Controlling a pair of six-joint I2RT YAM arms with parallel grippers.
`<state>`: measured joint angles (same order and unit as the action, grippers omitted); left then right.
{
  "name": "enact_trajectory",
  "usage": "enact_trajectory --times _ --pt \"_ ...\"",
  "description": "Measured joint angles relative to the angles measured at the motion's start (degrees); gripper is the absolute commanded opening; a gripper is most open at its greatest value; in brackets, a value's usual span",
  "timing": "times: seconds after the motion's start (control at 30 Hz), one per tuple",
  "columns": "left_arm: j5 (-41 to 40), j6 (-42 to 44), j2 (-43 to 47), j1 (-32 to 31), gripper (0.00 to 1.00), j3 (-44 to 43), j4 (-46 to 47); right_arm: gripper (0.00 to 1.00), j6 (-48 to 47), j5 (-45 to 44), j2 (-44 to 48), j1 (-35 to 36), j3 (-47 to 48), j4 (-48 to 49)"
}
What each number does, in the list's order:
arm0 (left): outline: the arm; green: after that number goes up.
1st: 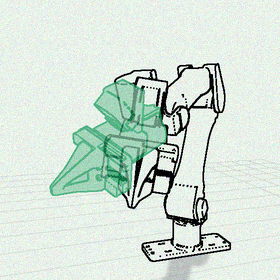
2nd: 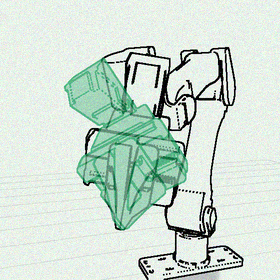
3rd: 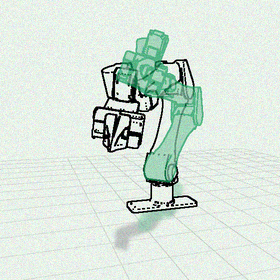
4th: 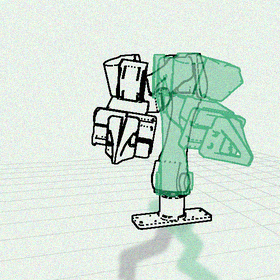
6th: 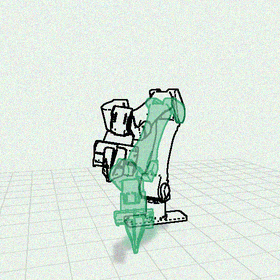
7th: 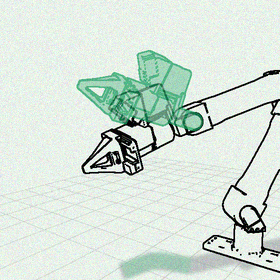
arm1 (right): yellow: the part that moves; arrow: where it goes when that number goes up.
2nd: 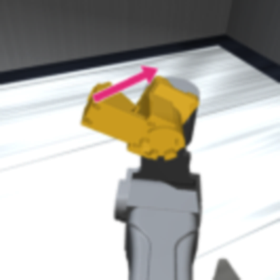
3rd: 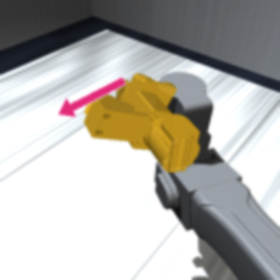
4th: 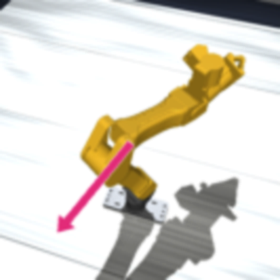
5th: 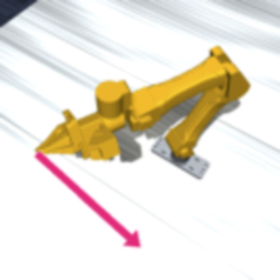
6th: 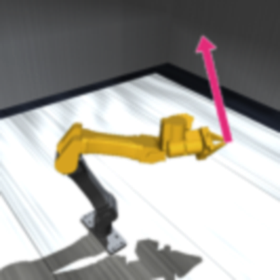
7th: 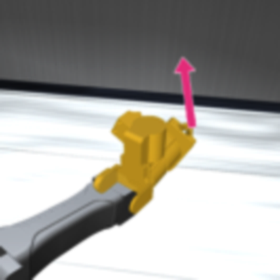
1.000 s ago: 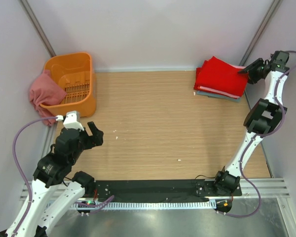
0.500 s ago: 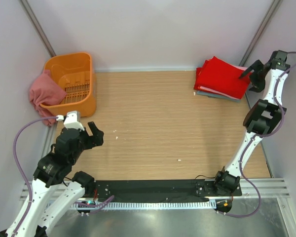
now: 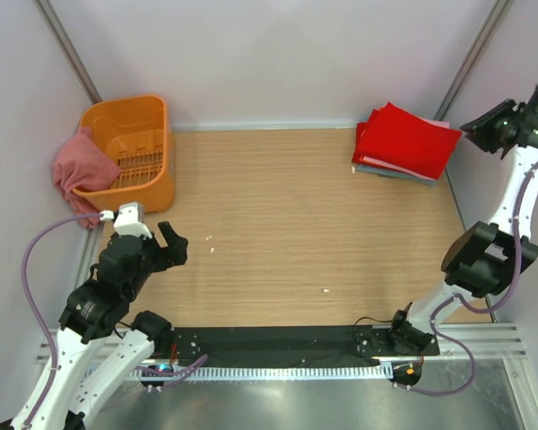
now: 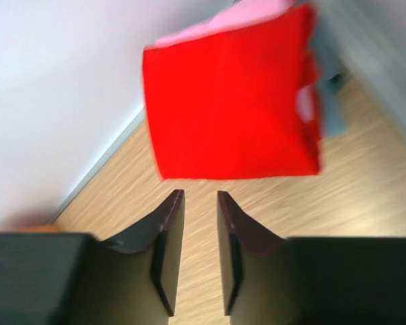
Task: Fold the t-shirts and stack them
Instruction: Neatly place the folded tshirt to the corner, then reset both grippers
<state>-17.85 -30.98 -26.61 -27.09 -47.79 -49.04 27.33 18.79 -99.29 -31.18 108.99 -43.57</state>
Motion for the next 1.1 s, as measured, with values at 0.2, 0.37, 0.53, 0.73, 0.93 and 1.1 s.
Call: enact_trajectory --times 0.2,0.37,0.53,0.73,0.93,1.1 --pt "0.00 -0.02 0.00 0.00 0.85 0.00 0.02 0.15 4.35 13.31 -8.90 2.75 -9.01 7.87" --pt "-0.02 -0.02 0.00 0.00 0.85 0.00 0.02 0.15 4.55 14.58 -16.74 3.58 -9.53 8.02" --pt "-0.04 -0.02 -0.15 0.00 0.85 0.00 0.02 0.15 4.15 11.69 -18.91 2.62 -6.56 7.63" --pt "-0.02 -0.02 -0.74 0.00 0.85 0.00 0.07 0.15 2.27 6.25 -19.06 0.57 -5.25 6.25" --pt "0.00 -0.02 -1.36 0.00 0.85 0.00 0.13 0.21 -1.60 -5.95 -18.18 1.31 -3.28 -0.28" --pt "0.02 0.00 -1.36 0.00 0.86 0.00 0.20 0.59 -4.87 -23.89 -10.67 7.82 -0.55 -5.09"
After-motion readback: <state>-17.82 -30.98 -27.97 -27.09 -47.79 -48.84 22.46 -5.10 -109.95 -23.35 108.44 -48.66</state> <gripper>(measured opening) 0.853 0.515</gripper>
